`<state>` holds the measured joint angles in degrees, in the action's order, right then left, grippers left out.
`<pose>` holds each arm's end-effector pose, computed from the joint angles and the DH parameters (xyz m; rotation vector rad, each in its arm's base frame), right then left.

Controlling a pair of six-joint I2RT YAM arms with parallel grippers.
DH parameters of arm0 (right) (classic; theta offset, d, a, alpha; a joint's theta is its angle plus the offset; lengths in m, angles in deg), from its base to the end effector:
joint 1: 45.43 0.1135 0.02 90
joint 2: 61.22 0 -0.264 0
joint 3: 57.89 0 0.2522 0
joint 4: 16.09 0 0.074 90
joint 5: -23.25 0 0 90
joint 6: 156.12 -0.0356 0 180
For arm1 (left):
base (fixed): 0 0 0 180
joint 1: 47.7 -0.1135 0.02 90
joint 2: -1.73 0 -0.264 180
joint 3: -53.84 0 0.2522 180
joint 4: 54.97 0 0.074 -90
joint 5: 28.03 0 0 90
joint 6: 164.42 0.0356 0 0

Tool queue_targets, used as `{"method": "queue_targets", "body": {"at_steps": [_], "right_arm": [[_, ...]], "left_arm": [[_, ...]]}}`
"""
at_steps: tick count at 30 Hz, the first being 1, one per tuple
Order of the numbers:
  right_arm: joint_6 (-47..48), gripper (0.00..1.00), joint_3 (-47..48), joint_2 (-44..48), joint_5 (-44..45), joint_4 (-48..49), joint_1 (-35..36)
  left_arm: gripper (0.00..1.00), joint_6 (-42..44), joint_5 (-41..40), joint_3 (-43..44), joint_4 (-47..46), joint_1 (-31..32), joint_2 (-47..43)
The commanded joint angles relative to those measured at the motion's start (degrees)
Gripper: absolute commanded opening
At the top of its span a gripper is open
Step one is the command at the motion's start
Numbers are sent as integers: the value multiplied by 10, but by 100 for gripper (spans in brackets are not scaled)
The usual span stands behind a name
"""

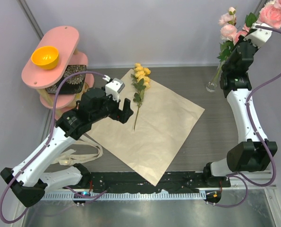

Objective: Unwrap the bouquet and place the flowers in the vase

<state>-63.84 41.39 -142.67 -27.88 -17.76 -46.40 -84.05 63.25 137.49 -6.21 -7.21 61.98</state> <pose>0.3181 -0.0277 0.4801 0.5676 1.2455 -0.4837 0.1664 -0.1431 0.3959 0.5625 1.9832 -0.5732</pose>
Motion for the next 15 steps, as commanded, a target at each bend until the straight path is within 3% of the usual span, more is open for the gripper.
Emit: {"method": "queue_targets", "body": {"at_steps": [1,15], "right_arm": [[0,1,32,-17,-18,44,-1],[-21,1,33,-42,-27,28,-1]], "left_arm": [[88,12,-8,1,-14,2,3],[88,12,-8,-1,-13,-5,17]]}}
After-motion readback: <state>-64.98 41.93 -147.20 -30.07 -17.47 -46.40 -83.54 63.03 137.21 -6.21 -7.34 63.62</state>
